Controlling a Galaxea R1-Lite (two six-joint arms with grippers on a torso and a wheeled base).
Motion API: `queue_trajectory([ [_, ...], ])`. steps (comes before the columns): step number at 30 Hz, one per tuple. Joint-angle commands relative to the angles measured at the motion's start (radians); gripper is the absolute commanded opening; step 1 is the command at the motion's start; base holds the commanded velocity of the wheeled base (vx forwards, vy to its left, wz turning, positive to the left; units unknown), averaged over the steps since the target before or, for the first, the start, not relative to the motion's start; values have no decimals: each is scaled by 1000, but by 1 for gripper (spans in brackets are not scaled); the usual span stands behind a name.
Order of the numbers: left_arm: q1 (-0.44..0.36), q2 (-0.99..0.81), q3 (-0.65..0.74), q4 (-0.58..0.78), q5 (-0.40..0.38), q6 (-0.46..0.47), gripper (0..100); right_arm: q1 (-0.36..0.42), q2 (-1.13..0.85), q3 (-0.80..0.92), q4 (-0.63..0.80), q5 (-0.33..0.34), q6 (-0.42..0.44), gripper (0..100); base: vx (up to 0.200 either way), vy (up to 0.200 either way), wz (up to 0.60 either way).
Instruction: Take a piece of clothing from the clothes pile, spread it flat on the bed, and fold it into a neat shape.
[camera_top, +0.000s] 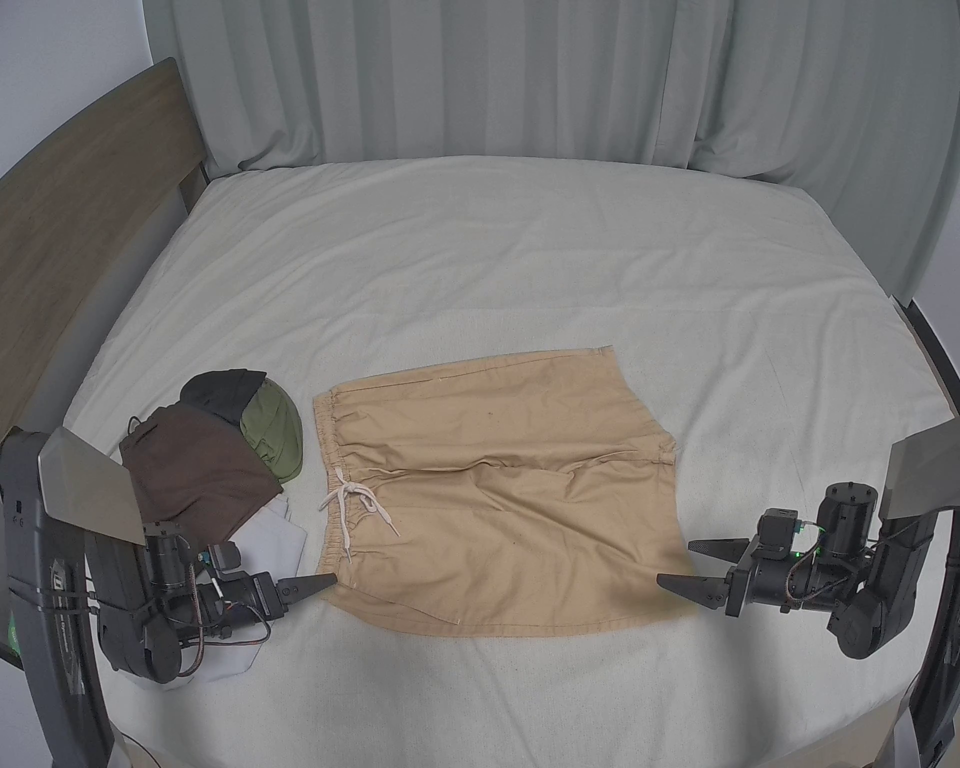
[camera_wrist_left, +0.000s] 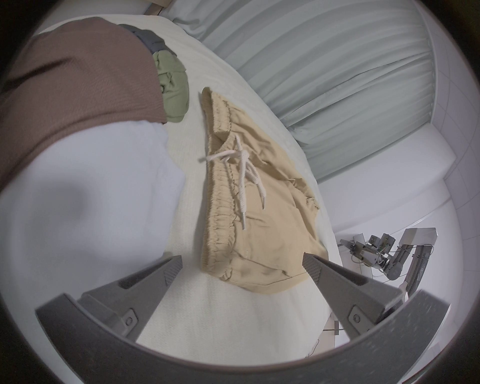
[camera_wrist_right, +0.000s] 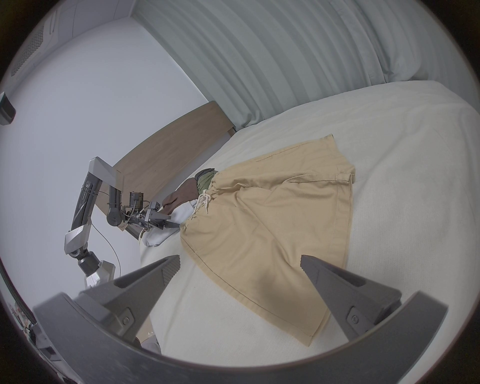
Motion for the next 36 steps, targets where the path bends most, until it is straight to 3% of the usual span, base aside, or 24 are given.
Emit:
queue_trajectory([
  [1,-8,47,-14,-1,7,1,100,-1,3,-1,0,0,0,100,0,0,0],
  [9,-29,64,-46,-1,44,-12,100,-1,5,-1,0,-1,-1,100,0,0,0],
  [15,-71,66,-85,-1,124,-88,100,1,3,3,0,-1,-1,100,0,0,0],
  [21,-74,66,-81,-1,127,-88,100,1,6,3,0,-1,-1,100,0,0,0],
  [22,-77,66,-83,-1,129,-88,0,1,8,3,0,-1,-1,100,0,0,0],
  [36,-79,69,-83,-1,127,-83,0,-8,17,19,1,-3,-1,100,0,0,0],
])
